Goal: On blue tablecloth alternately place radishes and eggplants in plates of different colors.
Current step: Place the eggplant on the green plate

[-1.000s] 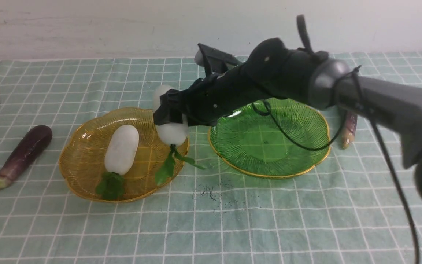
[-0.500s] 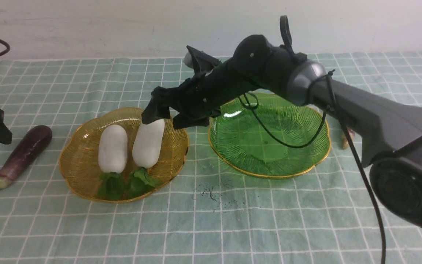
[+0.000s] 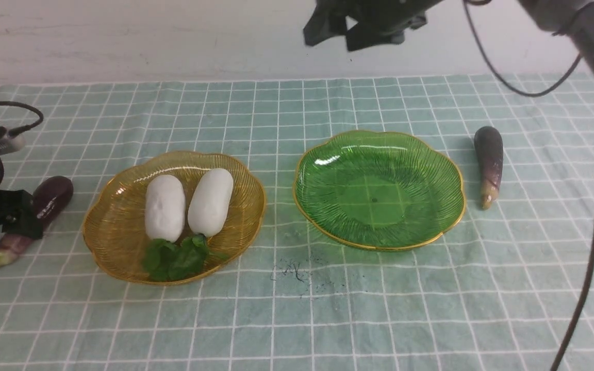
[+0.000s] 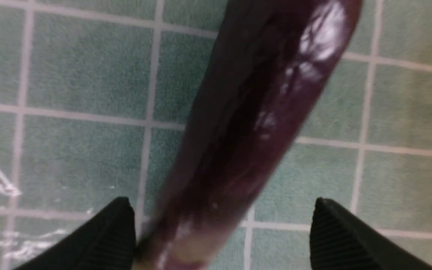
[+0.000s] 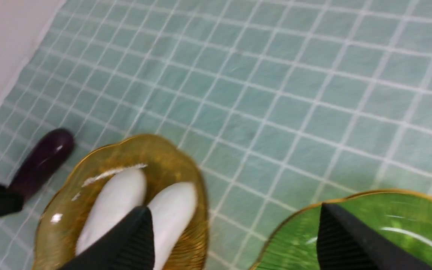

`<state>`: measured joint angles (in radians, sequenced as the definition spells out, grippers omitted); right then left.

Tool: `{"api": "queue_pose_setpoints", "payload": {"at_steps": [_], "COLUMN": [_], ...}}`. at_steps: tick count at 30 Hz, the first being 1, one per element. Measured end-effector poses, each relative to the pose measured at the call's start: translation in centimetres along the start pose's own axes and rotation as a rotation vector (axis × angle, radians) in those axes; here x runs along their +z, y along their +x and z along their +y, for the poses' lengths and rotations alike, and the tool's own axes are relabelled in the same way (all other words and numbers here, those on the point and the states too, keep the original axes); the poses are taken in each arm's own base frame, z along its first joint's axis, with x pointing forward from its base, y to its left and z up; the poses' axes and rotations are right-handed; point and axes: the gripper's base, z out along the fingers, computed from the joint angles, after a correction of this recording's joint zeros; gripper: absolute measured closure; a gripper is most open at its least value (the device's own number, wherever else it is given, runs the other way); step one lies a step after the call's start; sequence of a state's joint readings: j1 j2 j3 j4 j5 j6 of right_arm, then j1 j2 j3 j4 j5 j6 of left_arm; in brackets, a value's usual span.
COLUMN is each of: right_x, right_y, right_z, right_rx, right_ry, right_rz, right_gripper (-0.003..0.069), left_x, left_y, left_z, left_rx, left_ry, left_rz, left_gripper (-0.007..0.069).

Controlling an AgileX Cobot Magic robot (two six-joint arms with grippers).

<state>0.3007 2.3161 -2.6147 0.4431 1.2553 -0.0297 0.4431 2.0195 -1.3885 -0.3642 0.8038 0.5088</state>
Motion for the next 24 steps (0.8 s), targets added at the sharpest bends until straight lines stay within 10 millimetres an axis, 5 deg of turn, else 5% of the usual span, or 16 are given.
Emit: {"api": "queue_pose_setpoints", "payload": {"at_steps": [3,9,13,17,20,21,23,24], "right_x": [-3.0,-8.2,-10.9,-12.4,-13.1,-13.3,-13.2,-12.9], "right_y": [-1.1,-2.4,-2.8,-2.8,-2.6,-2.2,-1.9,-1.3], "right_z": [-2.4,-5.8,-7.8,-9.9,-11.5,-13.0,-13.8,-14.8], "right_rx": [0.022,0.063,0.094,0.122,0.143,0.155,0.157,0.167], "right_ry": [0.106,0.251,0.312,0.361,0.4,0.452,0.489,0.526], "right_rz": [-0.046,-0.13,-0.173,-0.194,-0.192,-0.173,-0.155,-0.123], "right_gripper": [0.0139,0.0176,0.0288,0.0447,0.0578,0.0641,0.0655,0.0663], "left_x": [1.1,1.4,0.0,-3.4,-7.1,-9.7,-10.7,-11.1], "left_y": [0.1,-0.1,-0.7,-2.4,-4.0,-4.9,-5.1,-4.9], "left_z": [0.3,0.5,-0.3,-2.3,-6.1,-10.3,-14.0,-18.3], "left_rx": [0.001,-0.001,-0.016,-0.012,0.053,0.135,0.204,0.277], "left_ry": [-0.001,0.0,0.061,0.122,0.186,0.247,0.293,0.339], "left_rz": [0.012,0.011,0.04,-0.016,-0.099,-0.141,-0.148,-0.137], "left_gripper": [0.0083,0.038,0.0366,0.0366,0.0366,0.0366,0.0366,0.0366]}}
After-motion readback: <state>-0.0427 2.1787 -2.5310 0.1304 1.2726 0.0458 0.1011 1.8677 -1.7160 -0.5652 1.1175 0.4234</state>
